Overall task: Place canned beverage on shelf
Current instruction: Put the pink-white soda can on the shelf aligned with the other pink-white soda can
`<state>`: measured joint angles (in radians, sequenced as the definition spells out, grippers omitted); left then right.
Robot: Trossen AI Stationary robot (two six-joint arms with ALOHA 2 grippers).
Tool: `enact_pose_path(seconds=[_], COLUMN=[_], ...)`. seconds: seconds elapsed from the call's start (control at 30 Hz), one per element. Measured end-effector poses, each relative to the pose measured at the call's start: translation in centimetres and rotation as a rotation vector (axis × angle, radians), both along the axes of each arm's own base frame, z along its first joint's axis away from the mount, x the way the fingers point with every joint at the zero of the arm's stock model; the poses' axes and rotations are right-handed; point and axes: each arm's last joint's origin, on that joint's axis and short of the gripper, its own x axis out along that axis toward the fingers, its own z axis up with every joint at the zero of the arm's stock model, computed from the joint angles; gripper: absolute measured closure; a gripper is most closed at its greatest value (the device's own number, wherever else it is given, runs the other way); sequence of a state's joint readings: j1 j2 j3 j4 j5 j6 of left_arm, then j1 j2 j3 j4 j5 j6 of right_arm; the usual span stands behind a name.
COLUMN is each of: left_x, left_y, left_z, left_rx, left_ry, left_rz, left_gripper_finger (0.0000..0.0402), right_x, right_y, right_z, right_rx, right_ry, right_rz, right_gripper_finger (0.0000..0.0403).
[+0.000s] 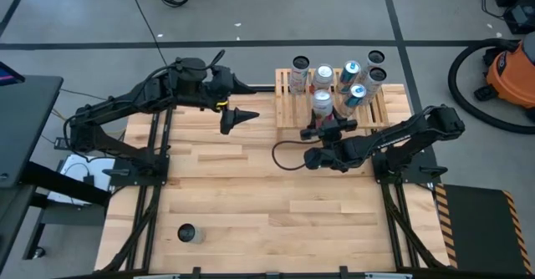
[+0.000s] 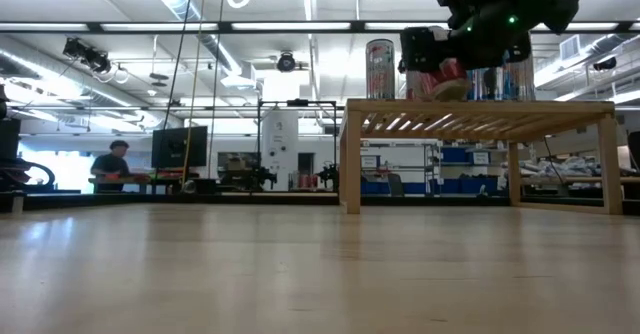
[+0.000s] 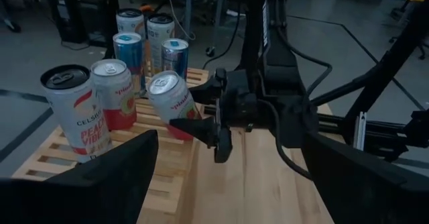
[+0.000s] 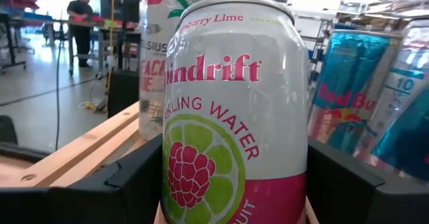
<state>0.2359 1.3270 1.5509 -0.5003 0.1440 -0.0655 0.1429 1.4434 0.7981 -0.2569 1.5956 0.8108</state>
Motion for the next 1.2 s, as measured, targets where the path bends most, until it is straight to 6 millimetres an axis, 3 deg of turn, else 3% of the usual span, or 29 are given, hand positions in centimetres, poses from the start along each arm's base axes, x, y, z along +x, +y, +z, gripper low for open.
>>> enact_pose_path(seconds=[0.67, 0.8, 1.2], left_x=[0.00, 0.00, -0.04], left_y=[0.00, 0.00, 0.00], left_z=[-0.09, -0.10, -0.23], left_rx=[-0.001, -0.003, -0.007], left_ry=[0.009, 0.010, 0.023], left_rz=[0.000, 0.000, 0.001], left_gripper_finger=[0.0033, 0.0033, 0.0033], right_x=[0.48, 0.62, 0.74], right_y=[-0.33, -0.26, -0.24], right_z=[-0.10, -0.70, -0.59], right_rx=[0.062, 0.135, 0.116], right_ry=[0.051, 0.110, 0.092], right_rz=[0.045, 0.122, 0.105], right_gripper_finger=[0.0060, 0.0058, 0.0057])
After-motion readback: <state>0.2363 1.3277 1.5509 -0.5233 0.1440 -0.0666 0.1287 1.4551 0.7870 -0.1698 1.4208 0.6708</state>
